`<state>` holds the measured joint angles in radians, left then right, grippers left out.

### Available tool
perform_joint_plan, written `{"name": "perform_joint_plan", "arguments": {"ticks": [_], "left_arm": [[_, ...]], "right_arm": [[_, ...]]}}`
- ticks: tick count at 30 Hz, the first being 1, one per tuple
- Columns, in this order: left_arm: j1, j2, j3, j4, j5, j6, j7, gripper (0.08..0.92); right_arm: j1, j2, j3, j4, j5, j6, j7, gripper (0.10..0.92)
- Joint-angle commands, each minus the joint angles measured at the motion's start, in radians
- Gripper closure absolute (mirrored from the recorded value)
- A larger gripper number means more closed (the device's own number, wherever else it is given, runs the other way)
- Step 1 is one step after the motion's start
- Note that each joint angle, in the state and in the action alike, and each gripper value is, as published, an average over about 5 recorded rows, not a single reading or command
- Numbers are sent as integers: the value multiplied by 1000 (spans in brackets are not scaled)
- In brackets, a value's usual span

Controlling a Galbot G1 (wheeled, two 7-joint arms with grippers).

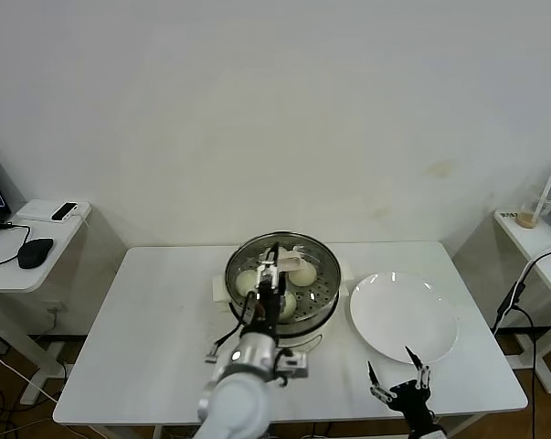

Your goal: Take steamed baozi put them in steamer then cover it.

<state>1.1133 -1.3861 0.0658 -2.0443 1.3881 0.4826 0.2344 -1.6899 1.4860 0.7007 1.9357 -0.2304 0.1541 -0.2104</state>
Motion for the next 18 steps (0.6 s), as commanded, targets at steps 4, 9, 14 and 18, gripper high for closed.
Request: {"name": "perform_joint_plan", "arguments": {"ticks": [4,9,14,18], "left_arm": [[393,74,-441,-275,-694,-176,-289,177],[482,88,-673,-165,-1304,-415,-402,177],[560,51,-760,-90,-1593,-498,-433,177],[629,31,-758,-88,-1662,-534,-423,177]], "right_arm": [[-7,-50,-11,-3,132,7,2,203],[-4,-52,-35,-2,165,5,1,203],[-20,-72,-50,3,200,16,3,203],[-47,-128,-50,16,280,19,13,203]]}}
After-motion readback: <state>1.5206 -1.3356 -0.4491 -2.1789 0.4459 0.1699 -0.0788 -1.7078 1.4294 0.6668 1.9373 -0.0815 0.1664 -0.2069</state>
